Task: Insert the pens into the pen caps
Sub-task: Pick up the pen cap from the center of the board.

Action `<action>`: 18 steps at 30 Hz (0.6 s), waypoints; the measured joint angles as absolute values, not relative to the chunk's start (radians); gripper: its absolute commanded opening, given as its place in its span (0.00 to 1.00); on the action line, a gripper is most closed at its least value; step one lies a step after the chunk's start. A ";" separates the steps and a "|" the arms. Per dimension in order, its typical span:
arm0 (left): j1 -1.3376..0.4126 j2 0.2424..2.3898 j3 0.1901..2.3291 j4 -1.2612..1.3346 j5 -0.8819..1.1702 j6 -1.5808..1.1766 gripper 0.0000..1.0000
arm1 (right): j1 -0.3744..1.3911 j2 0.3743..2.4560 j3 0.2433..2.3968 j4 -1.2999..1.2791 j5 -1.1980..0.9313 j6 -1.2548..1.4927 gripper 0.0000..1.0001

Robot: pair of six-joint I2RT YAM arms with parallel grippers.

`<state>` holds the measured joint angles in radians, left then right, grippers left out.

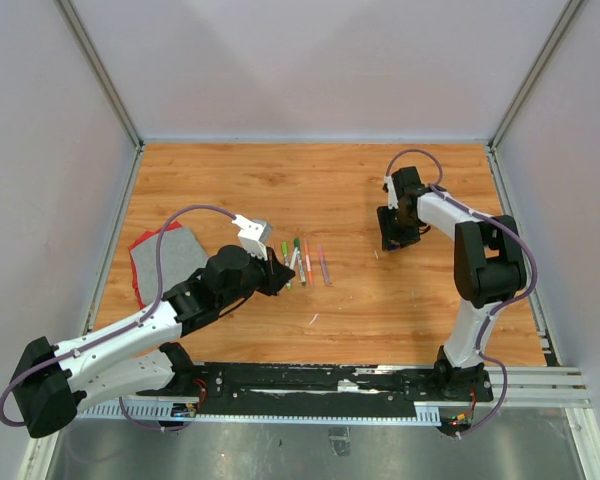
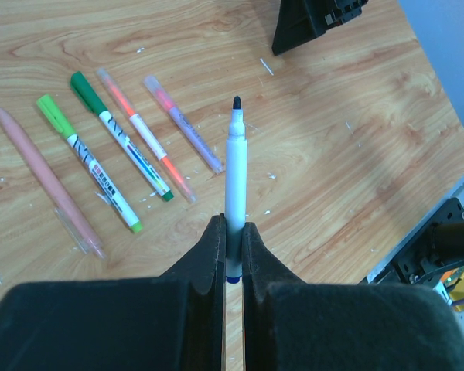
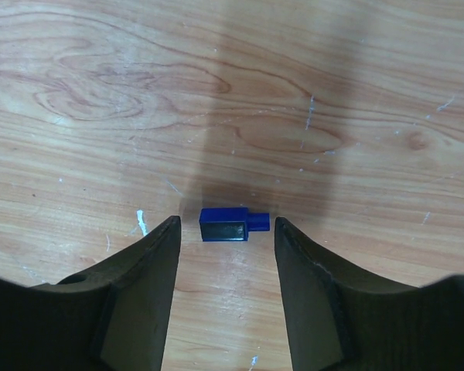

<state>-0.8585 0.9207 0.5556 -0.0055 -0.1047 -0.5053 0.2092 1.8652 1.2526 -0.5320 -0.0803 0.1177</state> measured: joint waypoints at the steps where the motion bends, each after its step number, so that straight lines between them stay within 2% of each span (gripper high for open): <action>1: -0.859 0.921 0.555 -0.006 -0.105 -0.505 0.01 | 0.212 1.871 1.253 -0.533 -0.078 0.117 0.50; 4: -0.859 0.920 0.554 -0.006 -0.109 -0.505 0.01 | 0.216 1.879 1.254 -0.536 -0.074 0.113 0.47; 12: -0.859 0.920 0.548 -0.007 -0.112 -0.506 0.00 | 0.216 1.880 1.254 -0.537 -0.056 0.107 0.30; 18: -0.859 0.917 0.548 -0.008 -0.113 -0.506 0.01 | 0.223 1.880 1.254 -0.537 -0.041 0.112 0.26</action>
